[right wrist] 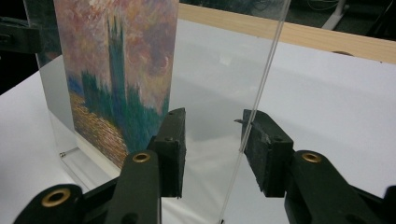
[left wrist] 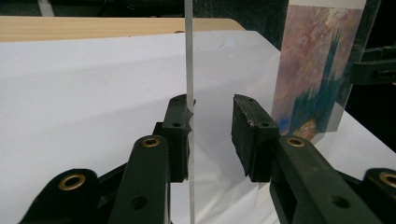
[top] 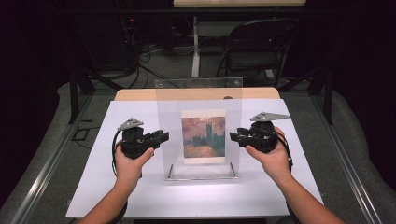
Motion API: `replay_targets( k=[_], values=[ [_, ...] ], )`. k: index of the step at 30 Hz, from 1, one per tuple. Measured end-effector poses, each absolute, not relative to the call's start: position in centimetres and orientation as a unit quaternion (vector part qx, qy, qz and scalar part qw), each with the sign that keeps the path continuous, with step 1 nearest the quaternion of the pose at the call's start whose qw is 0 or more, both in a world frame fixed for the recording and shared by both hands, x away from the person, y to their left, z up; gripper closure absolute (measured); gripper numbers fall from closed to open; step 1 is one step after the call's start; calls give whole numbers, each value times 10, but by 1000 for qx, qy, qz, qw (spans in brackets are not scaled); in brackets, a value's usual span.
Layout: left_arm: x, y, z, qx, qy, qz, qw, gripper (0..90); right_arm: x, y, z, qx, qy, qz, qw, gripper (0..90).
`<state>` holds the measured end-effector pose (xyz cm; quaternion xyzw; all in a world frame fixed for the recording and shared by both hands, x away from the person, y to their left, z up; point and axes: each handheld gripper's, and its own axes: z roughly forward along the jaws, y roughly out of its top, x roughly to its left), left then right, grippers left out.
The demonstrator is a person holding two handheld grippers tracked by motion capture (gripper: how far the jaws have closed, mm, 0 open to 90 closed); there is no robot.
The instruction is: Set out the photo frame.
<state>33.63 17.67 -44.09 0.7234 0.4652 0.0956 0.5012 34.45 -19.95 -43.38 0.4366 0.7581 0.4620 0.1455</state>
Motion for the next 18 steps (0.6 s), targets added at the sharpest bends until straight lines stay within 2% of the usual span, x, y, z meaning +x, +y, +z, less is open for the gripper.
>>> replay_targets(
  k=[18],
  values=[
    [317, 178, -442, 730, 447, 103, 506, 672, 326, -202, -433, 423, 763, 466, 147, 620]
  ],
)
